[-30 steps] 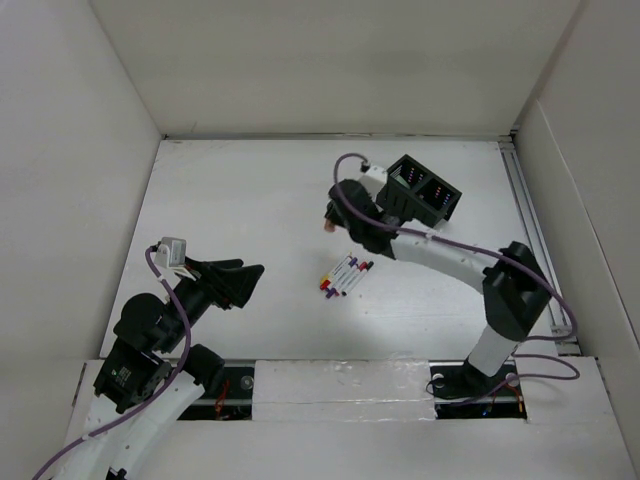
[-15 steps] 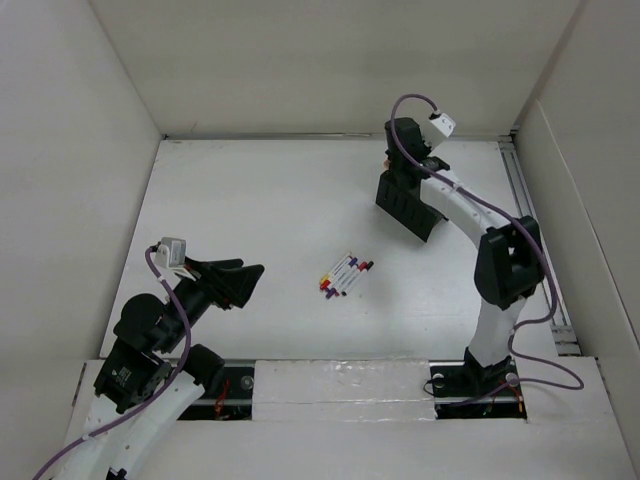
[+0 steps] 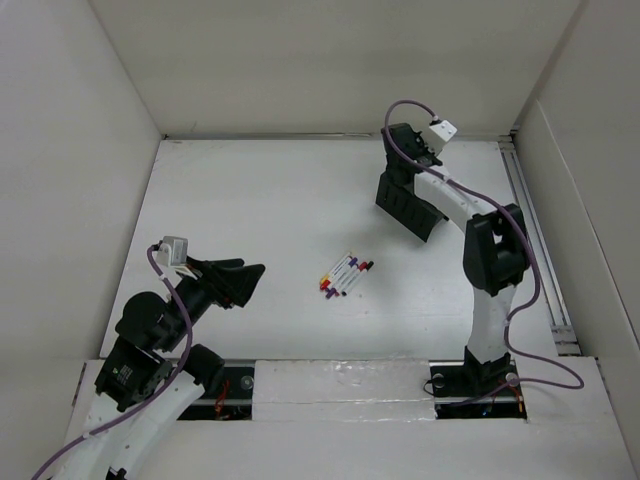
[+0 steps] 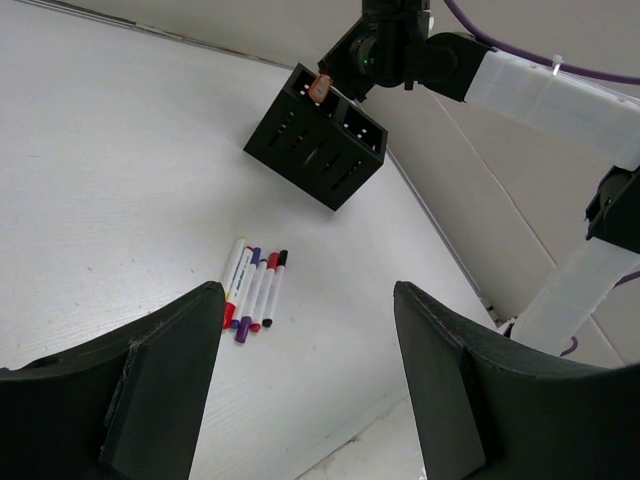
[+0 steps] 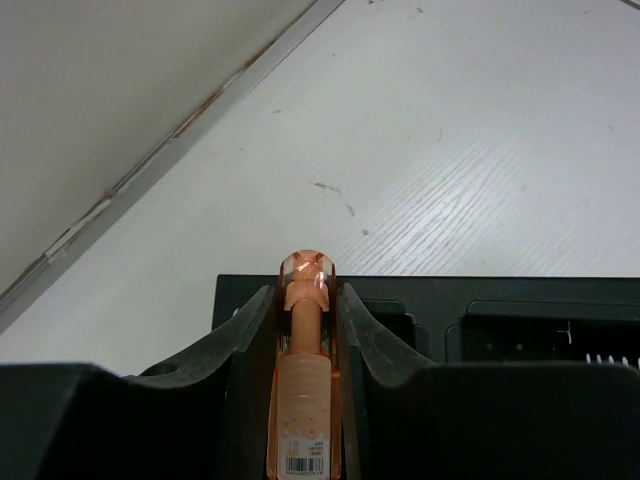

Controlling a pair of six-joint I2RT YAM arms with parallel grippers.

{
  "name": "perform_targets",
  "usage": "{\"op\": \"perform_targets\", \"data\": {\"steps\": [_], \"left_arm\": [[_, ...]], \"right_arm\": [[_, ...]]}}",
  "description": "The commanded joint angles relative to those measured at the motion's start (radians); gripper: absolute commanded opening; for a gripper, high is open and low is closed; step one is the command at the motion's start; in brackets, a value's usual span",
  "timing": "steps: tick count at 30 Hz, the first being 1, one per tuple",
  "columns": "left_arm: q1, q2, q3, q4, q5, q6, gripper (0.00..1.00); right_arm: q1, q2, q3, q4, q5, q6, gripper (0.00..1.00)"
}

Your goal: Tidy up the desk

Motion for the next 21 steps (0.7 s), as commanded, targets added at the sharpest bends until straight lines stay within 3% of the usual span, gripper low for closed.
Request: {"op": "perform_targets", "data": {"steps": [1,3,5,8,13,15,16,18,19,21], "left_arm": [[-0.005,0.014,-0.004,0.044,0.014,0.004,0.65],[-0.005,0.012,-0.008,0.049,0.014,0.003,0.65],[-0.005,0.022,-0.004,0.042,0.017,0.004,0.65],[-0.005,0.022,-0.004,0.042,0.013,0.003,0.65],[-0.005,0.02,-0.002,0.039,0.011,0.001,0.65],[-0.005,0.012,-0.004,0.039,0.006,0.001,0.65],[-0.005,0.009,-0.004,0.041,0.006,0.001,0.65],[-0.005,0.0,-0.004,0.041,0.006,0.0,0.65],[-0.005,-0.001,-0.005,0.041,0.003,-0.002,0.65],[-0.005,-0.009,-0.007,0.045,0.003,-0.002,0.65]], "right_arm": [[-0.009,-0.049,-0.02,-0.012,0.032,0.026,0.26],[-0.009,-0.053,-0.03,-0.005,0.019,0.027,0.35],[-0.009,-0.064,-0.04,-0.006,-0.03,0.034,0.52],[0.002,-0.087,-0.046,-0.009,-0.037,0.038,0.59],[0.078,-0.203,-0.13,0.032,-0.058,0.069,0.6],[0.117,-0.309,-0.242,0.076,-0.086,0.077,0.57],[0.167,-0.35,-0.292,0.134,-0.095,0.08,0.5],[0.226,-0.457,-0.444,0.196,-0.123,0.087,0.31],[0.255,-0.487,-0.49,0.251,-0.141,0.084,0.11],[0.345,-0.551,-0.623,0.294,-0.198,0.074,0.0]]}}
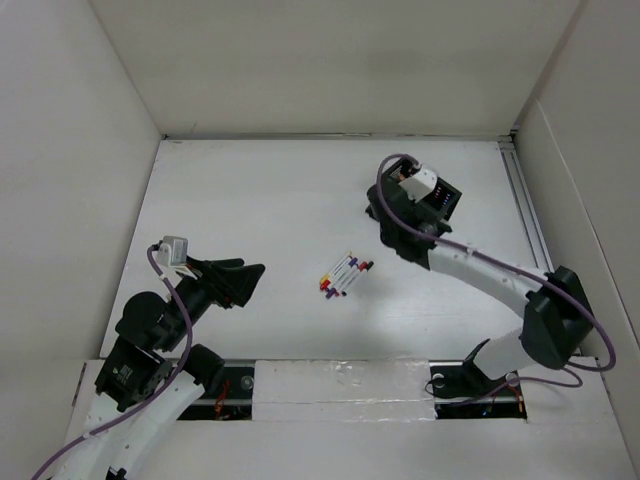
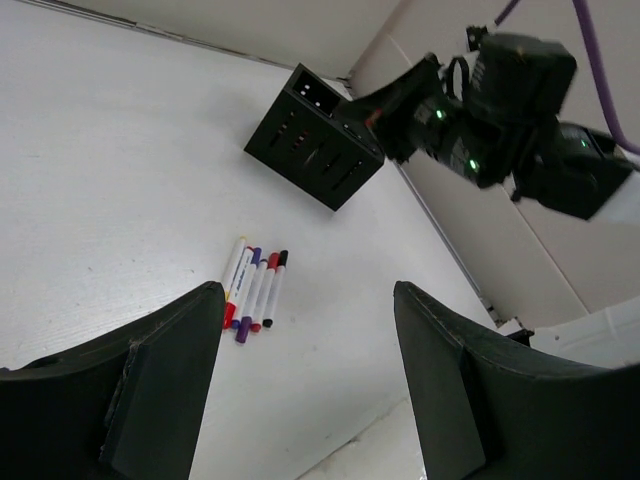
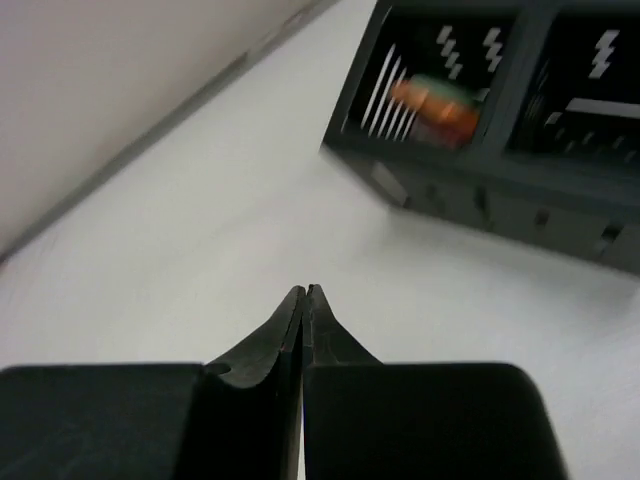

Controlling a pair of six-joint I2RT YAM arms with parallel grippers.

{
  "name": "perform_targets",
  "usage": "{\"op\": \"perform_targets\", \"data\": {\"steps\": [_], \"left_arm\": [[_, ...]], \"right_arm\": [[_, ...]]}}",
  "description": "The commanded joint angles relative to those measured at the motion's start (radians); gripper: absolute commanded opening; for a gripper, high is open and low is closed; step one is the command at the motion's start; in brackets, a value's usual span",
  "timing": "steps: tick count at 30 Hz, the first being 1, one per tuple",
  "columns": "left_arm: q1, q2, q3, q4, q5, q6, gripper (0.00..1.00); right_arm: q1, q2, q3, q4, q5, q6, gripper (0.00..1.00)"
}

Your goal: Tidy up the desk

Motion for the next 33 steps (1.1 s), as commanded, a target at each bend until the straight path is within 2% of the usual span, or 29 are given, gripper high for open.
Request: {"op": "perform_targets", "data": {"steps": [1,5,6,7,9,10,11,14,21,33], "left_arm": [[-0.005,-0.012,-0.008,0.046,0.007,0.0,0.65],[-0.005,0.002,-0.003,0.046,0.023,0.005,0.65],[-0.005,0.003,-0.006,0.046,0.02,0.005,0.65],[-0.005,0.0,-0.006,0.046,0.02,0.005,0.65],[-0.005,-0.001,-0.005,0.046,0.021,0.004,0.65],[-0.005,-0.003,-0.005,0.046,0.02,0.003,0.65],[-0.005,-0.009,-0.005,0.044,0.015,0.002,0.65],[-0.005,-0.015,-0.008,0.049,0.012,0.002,0.65],[-0.005,-0.006,-0.006,0.044,0.017,0.002,0.65],[-0.005,-0.011,-0.006,0.047,0.015,0.002,0.65]], "right_arm": [[0.107,-0.082,-0.16,0.15,-0.078,0.014,0.0],[0.212,-0.068,-0.249,0.117,-0.117,0.071,0.0],[0.25,-0.054,-0.252,0.098,-0.115,0.1,0.05],[0.268,-0.021,-0.255,0.062,-0.111,0.112,0.19],[0.319,0.021,-0.249,0.022,-0.066,0.173,0.36],[0.331,0.041,-0.243,-0.024,-0.049,0.196,0.49],[0.332,0.065,-0.228,-0.05,-0.031,0.222,0.51],[0.344,0.131,-0.225,-0.072,-0.008,0.288,0.5],[0.335,0.15,-0.228,-0.11,0.023,0.384,0.43],[0.275,0.147,-0.291,-0.097,-0.019,0.419,0.37]]}}
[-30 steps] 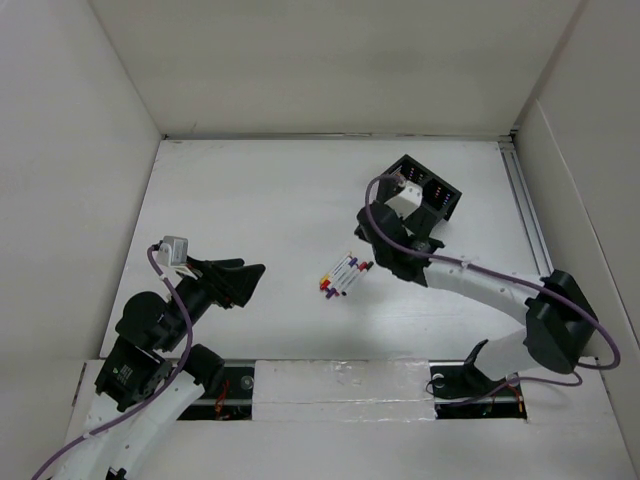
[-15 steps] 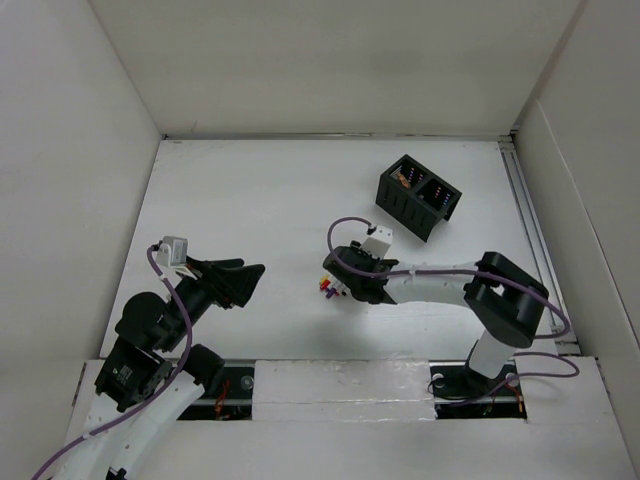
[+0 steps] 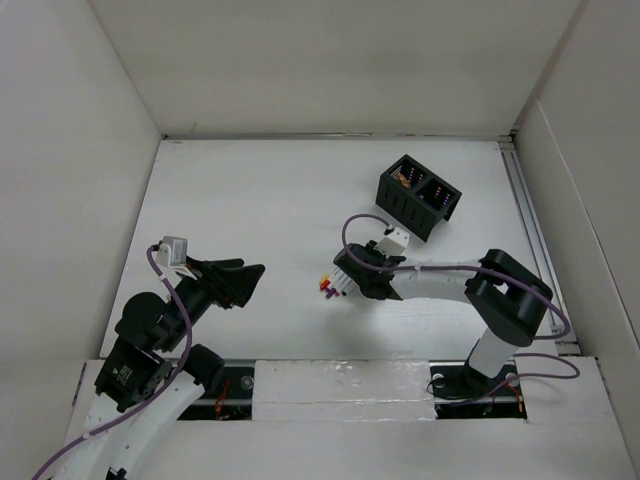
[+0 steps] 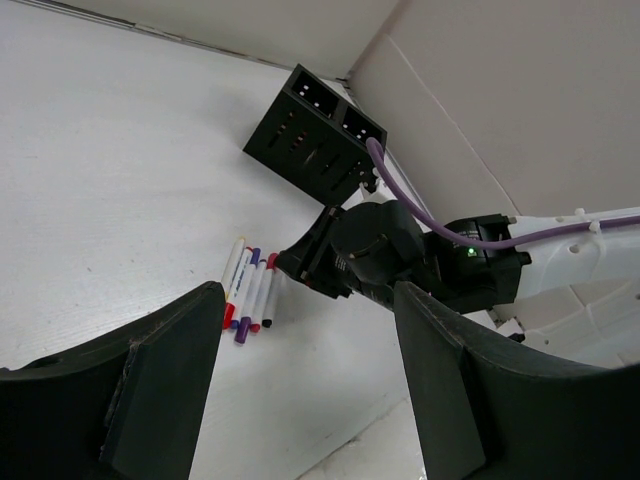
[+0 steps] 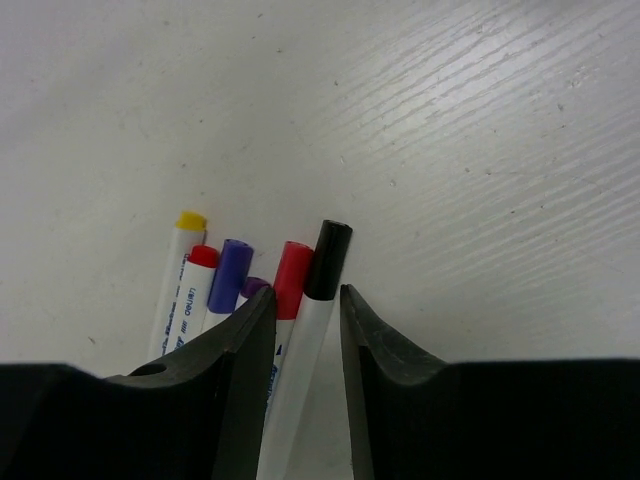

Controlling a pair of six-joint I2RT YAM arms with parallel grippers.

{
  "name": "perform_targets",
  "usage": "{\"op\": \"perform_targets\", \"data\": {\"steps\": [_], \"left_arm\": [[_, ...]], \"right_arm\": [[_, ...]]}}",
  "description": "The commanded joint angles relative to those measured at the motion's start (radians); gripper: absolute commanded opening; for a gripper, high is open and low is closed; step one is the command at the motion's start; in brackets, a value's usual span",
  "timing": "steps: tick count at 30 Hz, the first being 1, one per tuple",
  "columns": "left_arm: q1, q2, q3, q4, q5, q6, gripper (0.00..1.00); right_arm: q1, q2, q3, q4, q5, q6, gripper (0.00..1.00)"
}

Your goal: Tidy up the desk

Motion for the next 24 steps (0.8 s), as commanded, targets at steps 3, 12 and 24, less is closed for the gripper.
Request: {"op": "perform_targets", "data": {"steps": [3,12,24], "left_arm": [[-0.005,-0.004,-0.005,0.046,0.017,0.003,0.65],[-0.005,-0.009,-0.01,0.047,0.016,0.003,0.65],[-0.005,-0.01,-0.008,0.046,0.017,0.005,0.65]], "right_arm": [[-0.007,-0.004,0.004,-0.003,0.01,0.035,0.36],[-0.007,0.016,-0.008,-0.006,0.0,0.061,0.33],[-0.007,0.008,-0.045,-0.006,-0.01,0.092,0.23]]}}
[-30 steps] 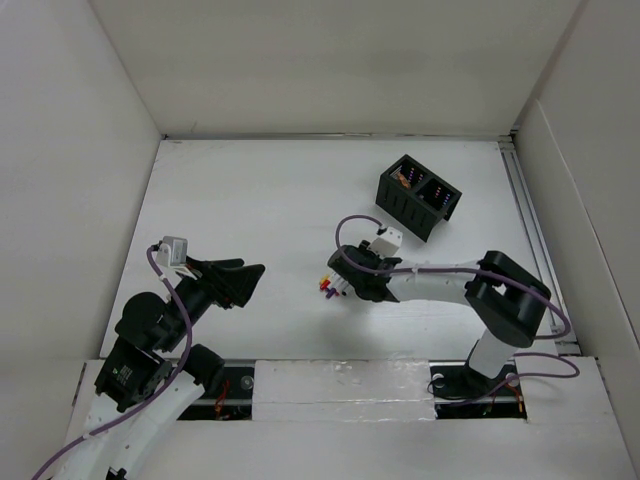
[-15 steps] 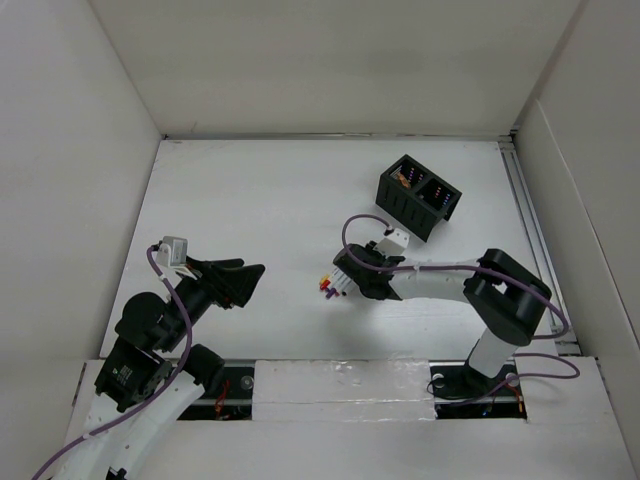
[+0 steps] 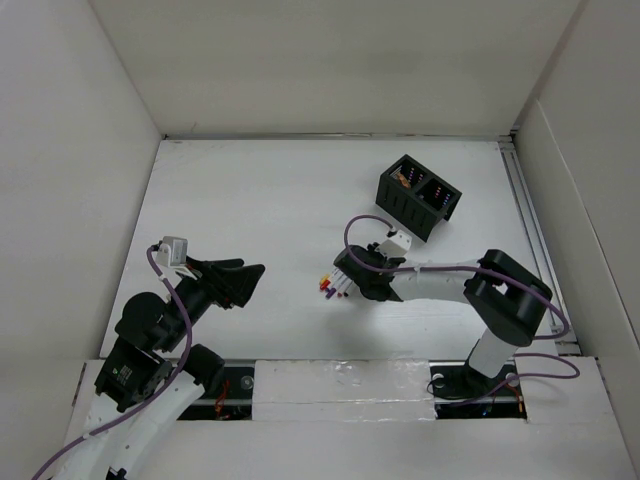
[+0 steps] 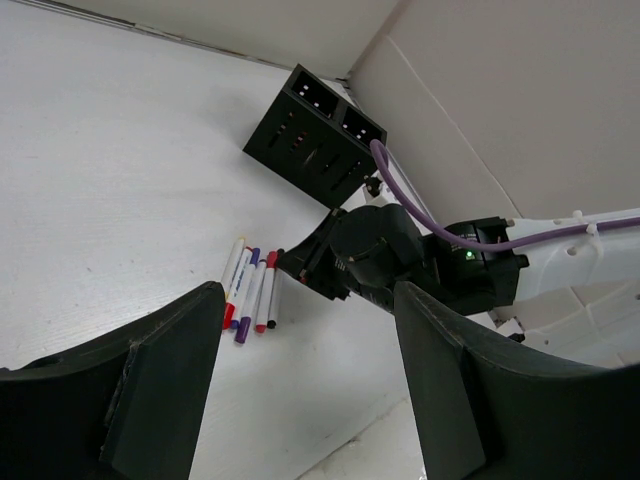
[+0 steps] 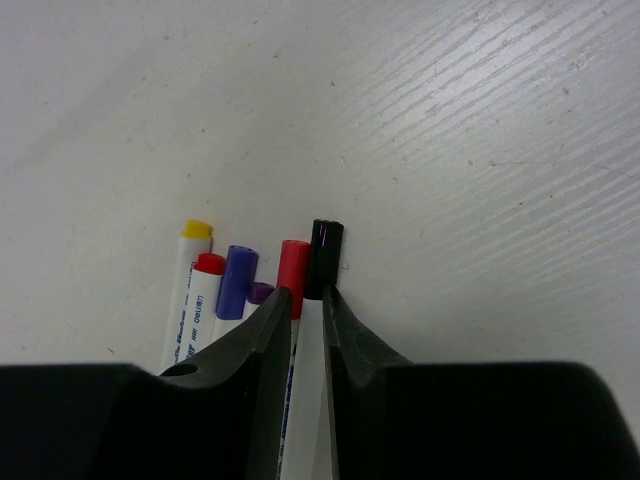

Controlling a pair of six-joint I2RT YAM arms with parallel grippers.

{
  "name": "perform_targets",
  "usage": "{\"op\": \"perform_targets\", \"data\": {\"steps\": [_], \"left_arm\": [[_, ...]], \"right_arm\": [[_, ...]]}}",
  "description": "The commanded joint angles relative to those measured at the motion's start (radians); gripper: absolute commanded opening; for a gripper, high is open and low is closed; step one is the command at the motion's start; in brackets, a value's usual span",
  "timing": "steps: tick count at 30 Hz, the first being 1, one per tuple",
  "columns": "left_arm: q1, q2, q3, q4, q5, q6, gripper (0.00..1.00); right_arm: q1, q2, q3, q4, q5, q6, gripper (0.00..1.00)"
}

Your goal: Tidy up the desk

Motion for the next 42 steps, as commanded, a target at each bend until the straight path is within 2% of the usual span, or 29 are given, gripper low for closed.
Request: {"op": "perform_targets", "data": {"steps": [1,3,8,11,13,20,28,31,32,35,39,42], "left_arm": [[-0.005,-0.006,-0.008,0.046,0.017,0.003,0.65],[-0.005,-0.004,-0.005,0.046,0.018,0.003,0.65],[-0.005,-0.007,-0.006,0.046,0.017,0.005,0.65],[-0.005,-0.01,-0.006,0.046,0.017,0.003,0.65],[-0.005,-0.013,-0.006,0.049,0.017,0.003,0.65],[-0.005,-0.012,-0.005,0.044,0.017,0.003,0.65],[-0.005,-0.013,-0.003,0.044,0.014,0.003,0.65],[-0.005,-0.019,-0.008,0.047,0.014,0.002,0.65],[-0.005,-0.019,-0.006,0.046,0.014,0.003,0.65],[-0.005,-0.015,-0.003,0.044,0.014,0.003,0.65],[-0.005,-0.016,-0.005,0.046,0.014,0.005,0.65],[-0.005,-0.018,-0.003,0.045,0.015,0.003,0.65]], "right_arm": [[0.008,0.006,-0.029,-0.024,-0.019,0.019,0.23],[0.008,0.009,-0.026,-0.036,-0.016,0.032,0.29],[0.019,-0.02,-0.045,-0.038,-0.007,0.046,0.32],[0.028,-0.041,-0.054,-0.036,-0.008,0.045,0.19],[0.028,-0.043,-0.065,-0.03,-0.014,0.049,0.17],[0.028,0.004,-0.06,-0.035,-0.031,0.056,0.32],[0.028,0.029,-0.049,-0.059,-0.047,0.056,0.35],[0.028,-0.003,-0.066,-0.085,-0.056,0.05,0.28],[0.028,-0.015,-0.075,-0.089,-0.062,0.045,0.14],[0.037,-0.058,-0.098,-0.111,-0.08,0.028,0.1],[0.059,-0.081,-0.1,-0.15,-0.119,0.007,0.25],[0.08,-0.071,-0.054,-0.239,-0.093,0.007,0.32]]}}
